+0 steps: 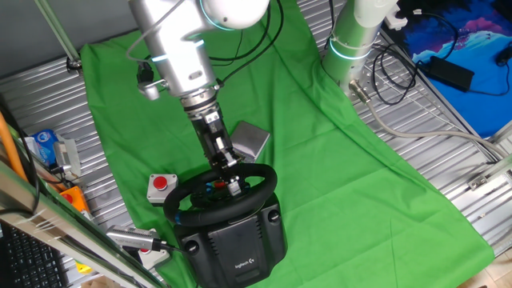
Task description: Rotate the steering wheel 90 degrees counterclockwise
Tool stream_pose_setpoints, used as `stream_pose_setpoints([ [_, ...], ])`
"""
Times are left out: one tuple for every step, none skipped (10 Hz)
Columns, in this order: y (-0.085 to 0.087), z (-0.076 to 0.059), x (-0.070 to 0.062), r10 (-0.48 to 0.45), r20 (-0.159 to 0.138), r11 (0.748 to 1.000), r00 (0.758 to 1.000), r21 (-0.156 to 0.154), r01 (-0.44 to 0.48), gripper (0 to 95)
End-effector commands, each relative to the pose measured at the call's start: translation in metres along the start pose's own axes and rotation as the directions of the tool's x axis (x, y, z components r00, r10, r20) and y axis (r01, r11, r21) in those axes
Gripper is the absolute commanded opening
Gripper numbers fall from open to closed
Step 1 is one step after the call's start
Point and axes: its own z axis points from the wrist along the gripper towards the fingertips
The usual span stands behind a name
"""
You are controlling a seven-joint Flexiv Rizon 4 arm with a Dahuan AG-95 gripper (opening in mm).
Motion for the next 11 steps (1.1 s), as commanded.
stream_pose_setpoints([
  [0.002, 0.003, 0.0, 0.009, 0.006, 1.0, 1.0, 0.0, -0.009, 0.0],
  [0.005, 0.007, -0.001, 0.022, 0.008, 1.0, 1.0, 0.003, -0.022, 0.0],
  [0.007, 0.01, -0.001, 0.028, 0.008, 1.0, 1.0, 0.005, -0.028, 0.0],
  [0.007, 0.012, 0.0, 0.026, 0.008, 1.0, 1.0, 0.005, -0.026, 0.0],
  [0.006, 0.013, 0.0, 0.025, 0.008, 1.0, 1.0, 0.005, -0.025, 0.0],
  [0.003, 0.015, 0.005, 0.015, 0.009, 1.0, 1.0, 0.002, -0.015, 0.0],
  [0.001, 0.016, 0.01, 0.006, 0.009, 1.0, 1.0, 0.0, -0.006, 0.0],
  [-0.001, 0.017, 0.013, 0.006, 0.012, 1.0, 1.0, -0.008, -0.006, 0.0],
  [-0.002, 0.018, 0.016, -0.003, 0.011, 1.0, 1.0, -0.001, 0.003, 0.0],
  [-0.003, 0.019, 0.019, -0.005, 0.013, 1.0, 1.0, -0.006, 0.005, 0.0],
  [-0.004, 0.019, 0.02, -0.011, 0.012, 1.0, 1.0, -0.005, 0.012, 0.0],
])
